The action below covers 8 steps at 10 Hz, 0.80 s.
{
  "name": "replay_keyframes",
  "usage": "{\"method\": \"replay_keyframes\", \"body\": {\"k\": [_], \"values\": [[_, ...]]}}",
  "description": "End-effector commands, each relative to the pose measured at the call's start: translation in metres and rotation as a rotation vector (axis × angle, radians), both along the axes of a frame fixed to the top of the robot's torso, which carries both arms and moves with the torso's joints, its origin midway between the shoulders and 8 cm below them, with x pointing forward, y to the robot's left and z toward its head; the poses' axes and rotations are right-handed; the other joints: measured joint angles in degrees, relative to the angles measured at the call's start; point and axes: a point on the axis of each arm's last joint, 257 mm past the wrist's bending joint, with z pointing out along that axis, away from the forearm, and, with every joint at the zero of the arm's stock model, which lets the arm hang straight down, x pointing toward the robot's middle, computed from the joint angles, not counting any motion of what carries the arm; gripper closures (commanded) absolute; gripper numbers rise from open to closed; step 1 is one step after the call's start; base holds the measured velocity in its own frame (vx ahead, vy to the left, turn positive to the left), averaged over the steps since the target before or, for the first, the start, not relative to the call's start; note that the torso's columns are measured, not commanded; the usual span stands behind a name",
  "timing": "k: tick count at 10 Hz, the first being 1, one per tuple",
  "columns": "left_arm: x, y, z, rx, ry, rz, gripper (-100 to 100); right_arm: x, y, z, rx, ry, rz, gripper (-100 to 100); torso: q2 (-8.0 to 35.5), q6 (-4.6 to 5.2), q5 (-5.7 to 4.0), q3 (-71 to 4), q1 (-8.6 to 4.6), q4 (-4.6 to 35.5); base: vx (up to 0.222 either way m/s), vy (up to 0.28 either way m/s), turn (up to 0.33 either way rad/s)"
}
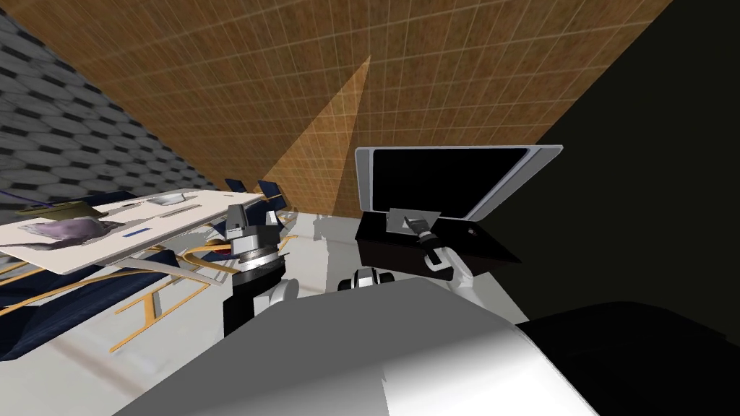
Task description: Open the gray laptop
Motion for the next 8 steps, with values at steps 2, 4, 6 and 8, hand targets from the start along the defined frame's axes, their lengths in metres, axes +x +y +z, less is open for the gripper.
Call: {"method": "replay_keyframes", "body": {"k": [2, 4, 6, 8], "values": [[0.0, 0.0, 0.0, 0.0, 0.0, 0.0, 0, 0.008, -0.034, -0.013, -0.223, 0.062, -0.074, -100, 0.0, 0.0, 0.02, 0.0, 0.12, 0.0, 0.07, 0.186, -0.032], [0.0, 0.0, 0.0, 0.0, 0.0, 0.0, 0, 0.013, -0.054, -0.017, -0.343, 0.091, -0.112, -100, 0.1, 0.0, 0.07, 0.1, 0.24, 0.1, 0.03, 0.205, -0.003], [0.0, 0.0, 0.0, 0.0, 0.0, 0.0, 0, 0.018, -0.072, -0.017, -0.459, 0.116, -0.144, -100, 0.3, 0.12, 0.01, 0.2, -0.06, 0.1, 0.011, 0.158, 0.008], [0.0, 0.0, 0.0, 0.0, 0.0, 0.0, 0, 0.022, -0.089, -0.015, -0.559, 0.136, -0.173, -100, 0.3, 0.12, 0.04, 0.2, 0.05, 0.1, -0.013, 0.168, 0.013]]}}
